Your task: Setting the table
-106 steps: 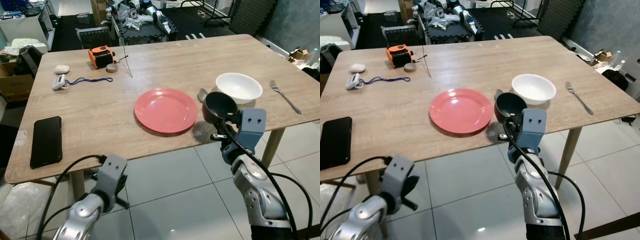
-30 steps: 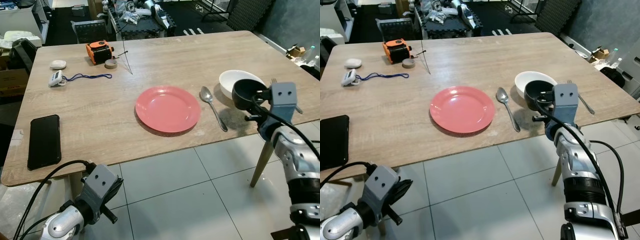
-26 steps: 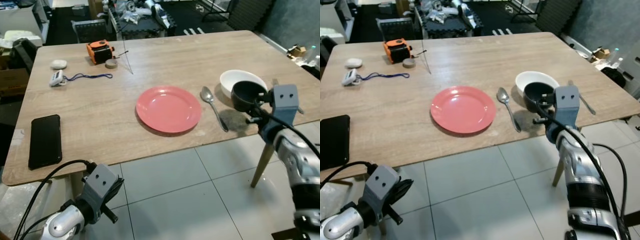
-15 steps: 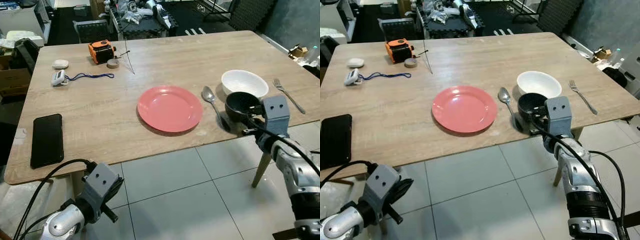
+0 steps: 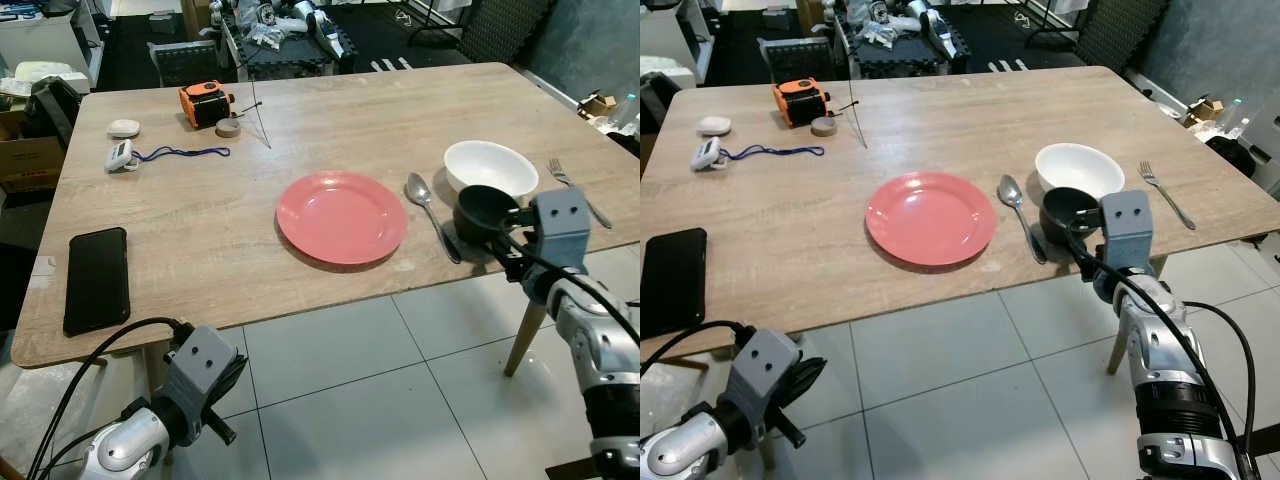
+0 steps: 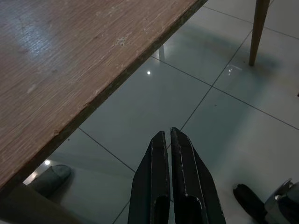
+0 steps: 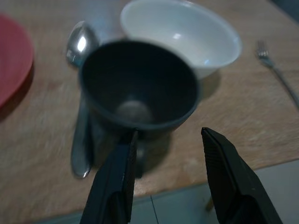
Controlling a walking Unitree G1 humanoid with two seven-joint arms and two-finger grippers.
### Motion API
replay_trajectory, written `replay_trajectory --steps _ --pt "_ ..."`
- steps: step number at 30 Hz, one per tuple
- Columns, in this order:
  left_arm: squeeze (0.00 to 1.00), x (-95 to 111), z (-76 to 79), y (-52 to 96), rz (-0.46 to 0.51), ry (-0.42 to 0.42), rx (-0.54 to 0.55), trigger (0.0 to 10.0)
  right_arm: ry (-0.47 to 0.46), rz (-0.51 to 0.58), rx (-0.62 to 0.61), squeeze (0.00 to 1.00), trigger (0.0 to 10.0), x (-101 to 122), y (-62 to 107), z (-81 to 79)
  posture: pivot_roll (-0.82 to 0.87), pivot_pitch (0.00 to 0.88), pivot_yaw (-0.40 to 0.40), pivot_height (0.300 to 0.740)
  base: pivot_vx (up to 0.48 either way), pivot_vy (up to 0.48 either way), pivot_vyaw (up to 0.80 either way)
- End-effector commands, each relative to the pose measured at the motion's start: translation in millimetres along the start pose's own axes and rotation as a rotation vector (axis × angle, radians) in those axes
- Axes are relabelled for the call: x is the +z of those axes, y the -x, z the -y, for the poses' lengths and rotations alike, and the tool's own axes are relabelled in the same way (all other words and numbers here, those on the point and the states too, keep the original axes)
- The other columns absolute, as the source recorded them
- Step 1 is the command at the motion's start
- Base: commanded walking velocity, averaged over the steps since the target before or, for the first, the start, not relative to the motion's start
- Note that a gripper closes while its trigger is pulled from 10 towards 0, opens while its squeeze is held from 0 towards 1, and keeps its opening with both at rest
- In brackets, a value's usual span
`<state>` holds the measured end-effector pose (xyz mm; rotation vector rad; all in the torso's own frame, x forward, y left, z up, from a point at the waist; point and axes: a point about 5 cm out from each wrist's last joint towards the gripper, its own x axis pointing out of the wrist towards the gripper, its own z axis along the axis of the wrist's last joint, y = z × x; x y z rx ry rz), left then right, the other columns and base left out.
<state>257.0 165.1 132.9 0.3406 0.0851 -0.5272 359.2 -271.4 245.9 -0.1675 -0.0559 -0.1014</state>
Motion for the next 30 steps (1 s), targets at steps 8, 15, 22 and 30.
replay_trajectory --steps 8,15,22,30 --pt "0.0 -1.0 5.6 -1.1 -0.007 0.012 -0.017 10.0 -0.104 0.195 -0.068 0.0 10.0 23.1 9.9 3.3 -0.01 0.226 0.043 0.74 0.0 0.0 0.0" --pt "0.0 8.0 3.5 -4.2 0.023 0.025 -0.006 10.0 -0.133 0.222 -0.011 0.0 10.0 21.2 22.8 -18.2 -0.01 0.215 0.049 0.74 0.0 0.0 0.0" --pt "0.0 27.4 -2.8 -10.7 0.089 0.055 0.03 10.0 -0.171 0.245 0.173 0.0 10.0 19.9 32.1 -50.8 -0.01 0.202 0.048 0.74 0.0 0.0 0.0" --pt "0.0 35.6 -6.6 -12.3 0.112 0.061 0.046 10.0 -0.146 0.187 0.372 0.0 10.0 11.0 42.2 -74.8 -0.01 0.197 0.048 0.74 0.0 0.0 0.0"
